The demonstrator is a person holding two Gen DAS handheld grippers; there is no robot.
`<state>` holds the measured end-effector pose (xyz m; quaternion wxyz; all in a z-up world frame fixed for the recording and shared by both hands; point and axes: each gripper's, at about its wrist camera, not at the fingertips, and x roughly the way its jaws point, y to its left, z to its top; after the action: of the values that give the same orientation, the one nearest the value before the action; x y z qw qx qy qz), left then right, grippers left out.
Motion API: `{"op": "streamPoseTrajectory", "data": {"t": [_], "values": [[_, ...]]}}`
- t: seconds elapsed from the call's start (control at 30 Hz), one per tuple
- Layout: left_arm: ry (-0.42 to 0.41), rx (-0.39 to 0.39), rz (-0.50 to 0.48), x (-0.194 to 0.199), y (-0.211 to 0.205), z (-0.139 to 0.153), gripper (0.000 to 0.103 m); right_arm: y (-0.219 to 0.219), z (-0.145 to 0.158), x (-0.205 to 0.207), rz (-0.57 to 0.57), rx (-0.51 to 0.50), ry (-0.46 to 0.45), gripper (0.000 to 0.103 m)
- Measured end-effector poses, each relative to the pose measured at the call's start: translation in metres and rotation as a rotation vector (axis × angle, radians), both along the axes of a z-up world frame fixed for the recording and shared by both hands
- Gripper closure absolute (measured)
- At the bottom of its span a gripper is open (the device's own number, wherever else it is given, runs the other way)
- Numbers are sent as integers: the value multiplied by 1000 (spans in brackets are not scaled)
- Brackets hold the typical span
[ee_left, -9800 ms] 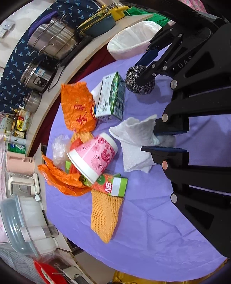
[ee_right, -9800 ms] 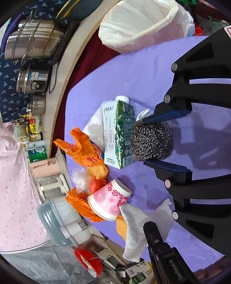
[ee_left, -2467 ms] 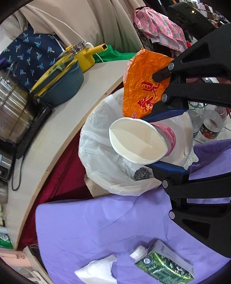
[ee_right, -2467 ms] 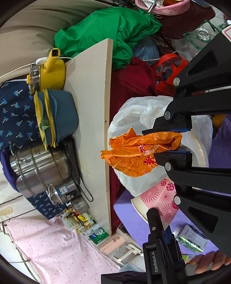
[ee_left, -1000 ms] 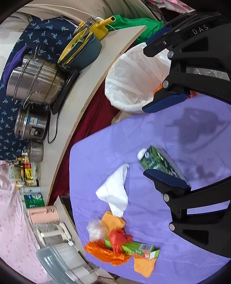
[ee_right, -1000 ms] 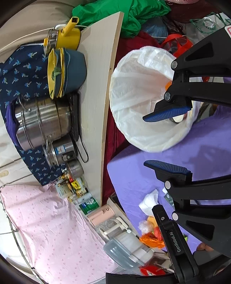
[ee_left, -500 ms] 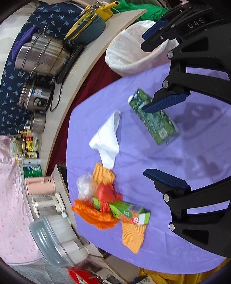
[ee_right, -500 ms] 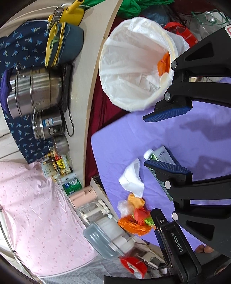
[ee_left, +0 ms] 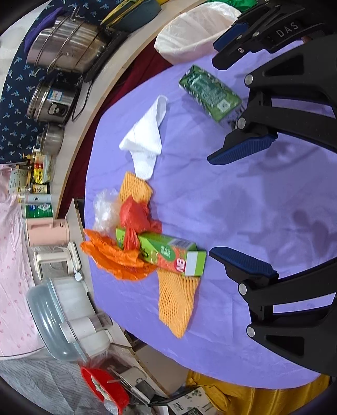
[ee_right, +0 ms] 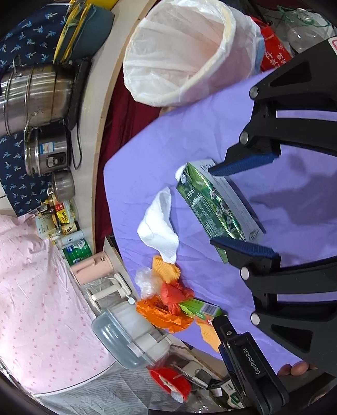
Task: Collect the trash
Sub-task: 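Return both tools to the table and approach the green juice carton, then grasp the green juice carton with the right gripper while the left approaches the orange bags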
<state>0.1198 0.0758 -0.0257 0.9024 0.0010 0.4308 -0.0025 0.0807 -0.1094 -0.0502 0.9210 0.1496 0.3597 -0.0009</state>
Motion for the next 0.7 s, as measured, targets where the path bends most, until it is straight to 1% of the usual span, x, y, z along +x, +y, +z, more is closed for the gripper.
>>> {"op": "streamPoseTrajectory", "data": {"t": [0.1,0.23,0.37,0.43,0.63,0.7], "values": [[4,3,17,3,12,-4,41,11,-8,5,7,4,20,47],[4,8,34,5,22,-7,41,21,-19,12,-1,21,45,37],[6,-1,49,9,31,-8,41,34,-30,21,-11,23,79,34],[5,0,54,10,34,-8,41,39,-34,25,-18,14,88,31],[3,17,78,16,45,-12,41,52,-39,40,-98,-12,104,22],[6,15,84,18,48,-13,41,54,-40,44,-127,-18,109,21]]}}
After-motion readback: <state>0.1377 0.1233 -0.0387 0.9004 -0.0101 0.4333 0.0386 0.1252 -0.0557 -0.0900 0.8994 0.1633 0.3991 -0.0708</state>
